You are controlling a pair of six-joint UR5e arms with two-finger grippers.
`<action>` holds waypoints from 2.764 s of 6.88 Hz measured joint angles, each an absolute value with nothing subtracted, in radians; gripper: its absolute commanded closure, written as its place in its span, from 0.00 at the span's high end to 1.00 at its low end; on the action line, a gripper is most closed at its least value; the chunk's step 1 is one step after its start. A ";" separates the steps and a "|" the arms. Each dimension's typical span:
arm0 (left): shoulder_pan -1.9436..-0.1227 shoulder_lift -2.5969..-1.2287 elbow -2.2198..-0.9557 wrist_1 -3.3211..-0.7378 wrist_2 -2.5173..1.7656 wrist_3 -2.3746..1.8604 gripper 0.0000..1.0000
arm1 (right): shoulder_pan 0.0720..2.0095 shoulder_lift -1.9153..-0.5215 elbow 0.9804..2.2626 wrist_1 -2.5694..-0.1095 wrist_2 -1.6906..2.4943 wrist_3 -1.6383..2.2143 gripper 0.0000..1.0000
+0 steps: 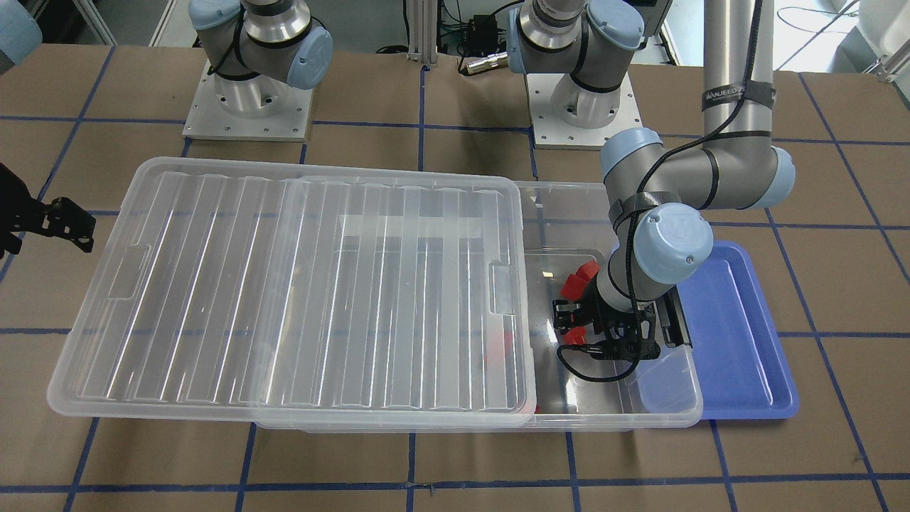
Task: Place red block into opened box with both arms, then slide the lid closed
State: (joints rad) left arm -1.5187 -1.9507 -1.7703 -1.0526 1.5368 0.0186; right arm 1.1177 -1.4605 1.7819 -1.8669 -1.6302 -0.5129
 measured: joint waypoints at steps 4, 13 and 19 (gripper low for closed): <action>-1.535 -1.833 -1.440 -1.483 1.534 -0.021 1.00 | 1.142 -1.456 1.785 -1.867 -1.617 -0.475 1.00; -1.527 -1.608 -1.495 -1.588 1.539 0.168 1.00 | 1.473 -1.441 1.777 -1.945 -1.598 -0.154 1.00; -1.529 -1.664 -1.413 -1.570 1.541 0.152 1.00 | 1.573 -1.455 1.501 -1.716 -1.604 -0.094 1.00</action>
